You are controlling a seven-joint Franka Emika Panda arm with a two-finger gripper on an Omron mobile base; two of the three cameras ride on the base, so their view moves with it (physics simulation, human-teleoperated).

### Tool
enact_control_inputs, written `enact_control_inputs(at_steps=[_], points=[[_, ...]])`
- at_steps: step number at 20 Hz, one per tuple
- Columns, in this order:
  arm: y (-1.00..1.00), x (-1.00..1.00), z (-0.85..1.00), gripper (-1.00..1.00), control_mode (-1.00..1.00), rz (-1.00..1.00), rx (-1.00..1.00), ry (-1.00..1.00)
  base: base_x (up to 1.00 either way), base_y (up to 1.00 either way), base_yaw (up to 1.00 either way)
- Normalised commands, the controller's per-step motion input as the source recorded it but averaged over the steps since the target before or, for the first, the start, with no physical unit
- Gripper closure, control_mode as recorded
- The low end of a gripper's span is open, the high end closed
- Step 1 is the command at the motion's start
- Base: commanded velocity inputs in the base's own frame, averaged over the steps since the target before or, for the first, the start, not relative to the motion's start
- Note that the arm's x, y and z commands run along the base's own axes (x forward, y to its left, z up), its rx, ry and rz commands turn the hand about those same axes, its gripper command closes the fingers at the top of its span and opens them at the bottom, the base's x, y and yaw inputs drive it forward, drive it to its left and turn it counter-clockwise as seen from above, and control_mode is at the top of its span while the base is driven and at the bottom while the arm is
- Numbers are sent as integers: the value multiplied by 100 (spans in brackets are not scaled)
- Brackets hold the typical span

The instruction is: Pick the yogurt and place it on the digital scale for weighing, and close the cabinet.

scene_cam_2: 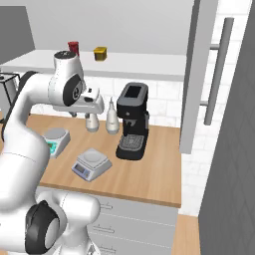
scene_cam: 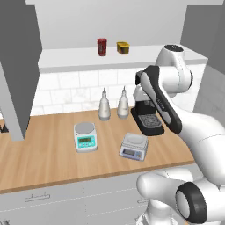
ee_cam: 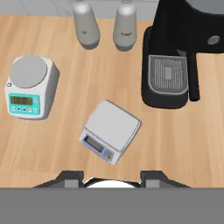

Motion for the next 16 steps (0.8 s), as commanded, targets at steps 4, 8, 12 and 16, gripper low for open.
enact_control_inputs(at_steps=[4, 8, 12, 16], points=[[0, -45, 0, -100, -100, 5, 0, -5, 0, 0, 0], [13, -62, 8, -100, -100, 13, 10, -46, 0, 0, 0], [4, -52, 66, -100, -100, 11, 5, -43, 0, 0, 0], [1, -25, 74, -100, -100, 13, 1, -31, 0, 0, 0]])
